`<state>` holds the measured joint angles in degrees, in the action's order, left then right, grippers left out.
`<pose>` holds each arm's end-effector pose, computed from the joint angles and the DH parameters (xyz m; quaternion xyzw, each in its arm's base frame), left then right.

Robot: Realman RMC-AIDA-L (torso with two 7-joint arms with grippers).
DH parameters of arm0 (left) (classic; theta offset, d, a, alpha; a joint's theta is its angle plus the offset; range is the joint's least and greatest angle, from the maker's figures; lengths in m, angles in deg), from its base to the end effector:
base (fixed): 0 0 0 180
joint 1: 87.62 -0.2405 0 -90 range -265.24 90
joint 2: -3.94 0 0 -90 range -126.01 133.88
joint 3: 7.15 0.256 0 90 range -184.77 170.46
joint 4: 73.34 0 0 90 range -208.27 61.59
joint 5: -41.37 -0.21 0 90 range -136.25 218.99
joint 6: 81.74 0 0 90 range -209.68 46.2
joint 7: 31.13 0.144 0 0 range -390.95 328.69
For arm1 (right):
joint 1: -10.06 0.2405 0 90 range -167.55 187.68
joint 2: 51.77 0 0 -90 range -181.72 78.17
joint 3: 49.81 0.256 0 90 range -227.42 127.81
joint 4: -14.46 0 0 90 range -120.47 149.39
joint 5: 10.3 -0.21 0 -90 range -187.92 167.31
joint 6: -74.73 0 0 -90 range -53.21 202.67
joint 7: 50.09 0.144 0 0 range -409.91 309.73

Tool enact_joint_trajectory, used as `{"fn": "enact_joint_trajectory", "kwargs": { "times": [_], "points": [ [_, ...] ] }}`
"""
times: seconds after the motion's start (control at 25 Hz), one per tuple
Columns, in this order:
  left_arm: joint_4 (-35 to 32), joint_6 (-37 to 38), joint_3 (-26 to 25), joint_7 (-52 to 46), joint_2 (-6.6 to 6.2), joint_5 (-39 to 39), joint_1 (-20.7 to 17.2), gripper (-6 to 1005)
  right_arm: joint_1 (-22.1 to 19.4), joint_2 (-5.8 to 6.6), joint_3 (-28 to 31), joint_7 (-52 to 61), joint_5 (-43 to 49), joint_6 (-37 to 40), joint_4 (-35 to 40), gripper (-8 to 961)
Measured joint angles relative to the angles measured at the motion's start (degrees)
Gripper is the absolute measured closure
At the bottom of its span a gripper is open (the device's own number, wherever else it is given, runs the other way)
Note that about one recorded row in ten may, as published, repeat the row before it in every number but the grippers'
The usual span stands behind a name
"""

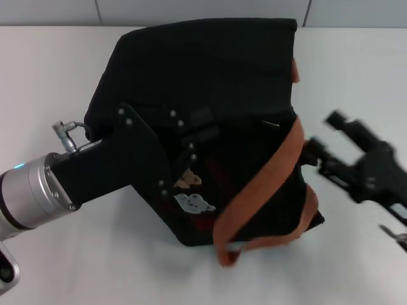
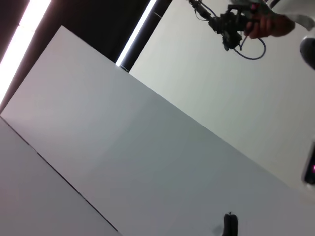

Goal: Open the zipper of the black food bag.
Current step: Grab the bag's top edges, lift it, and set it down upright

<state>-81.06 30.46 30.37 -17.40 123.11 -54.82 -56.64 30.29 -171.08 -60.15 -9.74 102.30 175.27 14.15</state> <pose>-0.2208 0.2599 -0.0262 -0.7646 0.3520 -0.4230 0.3354 0.2827 0.2306 -0.0426 -0.7987 0.2225 0.4978 0.2546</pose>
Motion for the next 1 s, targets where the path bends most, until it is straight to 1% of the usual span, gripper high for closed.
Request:
{"fn": "enact_joint_trajectory", "kwargs": {
  "times": [0.04, 0.08, 0.2, 0.24, 0.28, 0.32, 0.4, 0.52, 0.68, 0.72, 0.8, 0.84, 0.88, 1.0],
  "points": [
    [0.33, -0.02, 0.17, 2.09, 0.00, -0.17, -0.19, 911, -1.34, 0.04, 1.41, 0.00, 0.01, 2.99, 0.63, 127],
    [0.33, -0.02, 0.17, 2.09, 0.00, -0.17, -0.19, 911, -1.34, 0.04, 1.41, 0.00, 0.01, 2.99, 0.63, 127],
    [1.32, -0.27, 1.31, 5.55, 0.00, -0.29, -0.39, 911, -1.88, 0.06, 1.48, 0.01, 0.20, 6.54, 1.38, 127],
    [1.97, -0.36, 2.30, 7.32, 0.00, -0.31, -0.43, 911, -2.17, 0.05, 1.59, 0.12, 0.20, 8.66, 1.48, 127],
    [1.97, -0.36, 2.30, 7.32, 0.00, -0.31, -0.43, 911, -2.17, 0.05, 1.59, 0.12, 0.20, 8.66, 1.48, 127],
    [2.46, -0.51, 3.58, 9.53, 0.00, -0.31, -0.42, 911, -2.44, 0.05, 1.74, 0.76, 0.11, 9.44, 1.51, 127],
    [2.78, -0.69, 4.15, 10.52, 0.00, -0.33, -0.38, 912, -2.54, 0.04, 1.80, 1.59, 0.02, 9.41, 1.59, 127],
    [3.88, -1.32, 4.60, 12.29, 0.00, -0.34, -0.08, 912, -2.07, 0.00, 3.53, 6.59, -0.18, 8.07, 3.37, 127],
    [3.98, -1.47, 4.62, 12.46, 0.00, -0.36, 0.02, 913, -1.01, -0.11, 5.27, 7.71, -0.23, 6.28, 3.63, 141],
    [3.98, -1.47, 4.62, 12.46, 0.00, -0.36, 0.02, 913, 0.16, -0.23, 6.39, 7.72, -0.25, 4.35, 2.93, 141],
    [4.10, -1.53, 4.64, 12.47, 0.00, -0.39, 0.12, 913, 0.84, -0.28, 6.82, 7.72, -0.25, 3.48, 2.47, 142],
    [4.34, -1.55, 4.66, 12.48, 0.00, -0.40, 0.35, 913, 2.40, -0.32, 7.00, 7.72, -0.17, 2.51, 1.73, 143],
    [4.34, -1.55, 4.66, 12.48, 0.00, -0.40, 0.35, 913, 2.40, -0.32, 7.00, 7.72, -0.17, 2.51, 1.73, 143],
    [4.54, -1.55, 4.66, 12.50, 0.00, -0.35, 0.57, 914, 4.44, -0.32, 6.28, 7.69, 0.77, 1.51, 1.47, 144]
  ]
}}
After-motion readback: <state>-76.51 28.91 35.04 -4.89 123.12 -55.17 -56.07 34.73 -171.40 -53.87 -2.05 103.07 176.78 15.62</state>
